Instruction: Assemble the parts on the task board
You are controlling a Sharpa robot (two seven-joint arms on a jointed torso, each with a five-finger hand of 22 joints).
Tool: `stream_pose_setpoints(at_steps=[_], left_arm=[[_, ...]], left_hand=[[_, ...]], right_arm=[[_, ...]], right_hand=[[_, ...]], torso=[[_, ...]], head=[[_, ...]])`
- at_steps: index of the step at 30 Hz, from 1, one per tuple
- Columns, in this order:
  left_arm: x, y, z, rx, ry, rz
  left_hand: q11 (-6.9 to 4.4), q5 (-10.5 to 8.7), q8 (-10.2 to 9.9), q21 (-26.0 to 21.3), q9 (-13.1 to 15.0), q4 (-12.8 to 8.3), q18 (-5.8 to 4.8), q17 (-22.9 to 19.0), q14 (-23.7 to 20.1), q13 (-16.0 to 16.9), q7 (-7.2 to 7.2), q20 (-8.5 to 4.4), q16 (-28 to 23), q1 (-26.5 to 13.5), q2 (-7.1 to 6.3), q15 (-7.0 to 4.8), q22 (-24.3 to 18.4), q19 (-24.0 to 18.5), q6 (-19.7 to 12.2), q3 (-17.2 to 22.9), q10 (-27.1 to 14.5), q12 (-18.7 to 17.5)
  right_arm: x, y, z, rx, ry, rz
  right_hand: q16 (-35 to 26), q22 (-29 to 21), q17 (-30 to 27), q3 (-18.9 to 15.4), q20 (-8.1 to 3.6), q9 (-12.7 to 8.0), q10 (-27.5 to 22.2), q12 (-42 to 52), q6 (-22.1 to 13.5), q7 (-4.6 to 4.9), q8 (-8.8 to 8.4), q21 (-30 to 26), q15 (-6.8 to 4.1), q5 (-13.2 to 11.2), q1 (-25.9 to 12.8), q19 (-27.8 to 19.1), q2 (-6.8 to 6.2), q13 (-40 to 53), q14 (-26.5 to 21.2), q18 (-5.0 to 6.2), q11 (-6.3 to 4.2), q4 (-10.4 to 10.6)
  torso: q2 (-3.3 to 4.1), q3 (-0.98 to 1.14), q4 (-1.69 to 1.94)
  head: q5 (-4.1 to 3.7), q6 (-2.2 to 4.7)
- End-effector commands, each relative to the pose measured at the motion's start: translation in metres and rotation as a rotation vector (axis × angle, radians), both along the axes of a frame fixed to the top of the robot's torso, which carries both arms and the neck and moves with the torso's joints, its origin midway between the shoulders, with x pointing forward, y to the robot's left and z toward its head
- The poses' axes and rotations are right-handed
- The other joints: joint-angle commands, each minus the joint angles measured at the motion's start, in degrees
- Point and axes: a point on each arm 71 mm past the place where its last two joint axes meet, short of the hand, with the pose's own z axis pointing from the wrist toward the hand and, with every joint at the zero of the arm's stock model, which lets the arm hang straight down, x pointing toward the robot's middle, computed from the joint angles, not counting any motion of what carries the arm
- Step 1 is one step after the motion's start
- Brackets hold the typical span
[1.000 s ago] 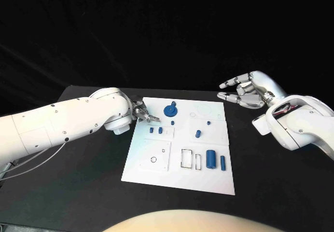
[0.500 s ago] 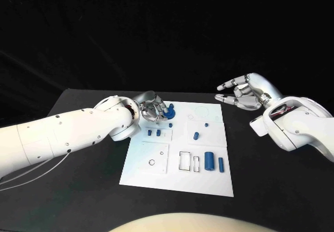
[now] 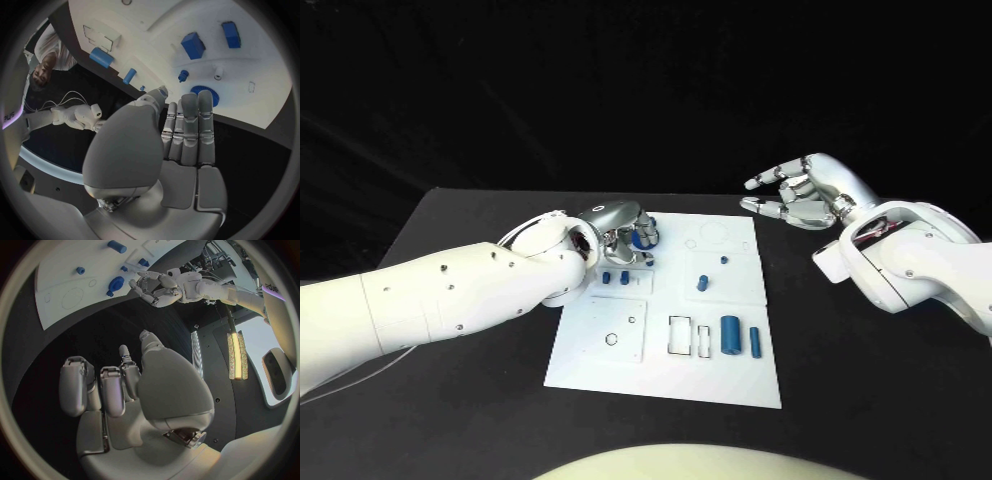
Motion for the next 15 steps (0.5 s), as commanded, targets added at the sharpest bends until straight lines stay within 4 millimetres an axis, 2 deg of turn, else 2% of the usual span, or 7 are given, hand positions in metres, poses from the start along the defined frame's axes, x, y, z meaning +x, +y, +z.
stream_pose_setpoints(at_steps=[1, 5, 15], left_arm=[[-0.0009, -0.0052, -0.0015, 0.092, -0.045, -0.047], [0.0005, -0.007, -0.0041, 0.121, -0.035, -0.044], [0.0046, -0.011, -0.0099, 0.183, -0.003, -0.038]], left_hand=[[0.1, 0.15, -0.6, 3.01, -1.02, 0.0, -0.94, 2.34, 1.22, -1.12, 0.14, -0.07, 3.42, -0.24, -0.16, 0.01, 3.25, 2.2, 0.76, 0.18, 0.6, -1.0], [0.04, 0.19, -1.27, 7.43, -2.49, -0.19, -1.79, 6.06, 3.13, -2.68, 0.31, -0.18, 8.57, -0.16, 0.0, -0.05, 8.09, 5.28, 1.74, 0.66, 1.56, -2.43], [-0.04, 0.12, -2.15, 11.68, -4.13, -0.59, -2.62, 9.81, 5.02, -4.51, 0.5, -0.27, 13.75, 0.16, 0.12, -0.14, 12.83, 8.06, 3.2, 1.93, 3.36, -4.6]], right_arm=[[-0.0008, 0.001, 0.0001, -0.003, -0.008, 0.012], [-0.0008, 0.0013, 0.0, -0.003, -0.008, 0.013], [-0.0009, 0.002, -0.0001, -0.003, -0.007, 0.015]], right_hand=[[-0.33, 6.83, 8.96, -0.18, -0.15, -0.08, -0.27, -0.36, 0.22, 0.04, 0.2, -0.22, -0.41, 0.39, -0.41, -0.43, 0.13, 4.01, 4.51, 0.32, -0.04, 0.06], [-0.33, 6.83, 8.96, -0.18, -0.15, -0.08, -0.27, -0.36, 0.22, 0.04, 0.2, -0.22, -0.41, 0.39, -0.41, -0.43, 0.13, 4.01, 4.51, 0.32, -0.04, 0.06], [-0.33, 6.83, 8.96, -0.18, -0.15, -0.08, -0.27, -0.36, 0.22, 0.04, 0.2, -0.22, -0.41, 0.39, -0.41, -0.43, 0.13, 4.01, 4.51, 0.32, -0.04, 0.06]], torso=[[-0.03, 0.0, 0.03], [-0.07, 0.02, 0.0], [-0.05, 0.05, 0.01]], head=[[-0.14, 0.06], [-0.18, 0.07], [-0.32, 0.0]])
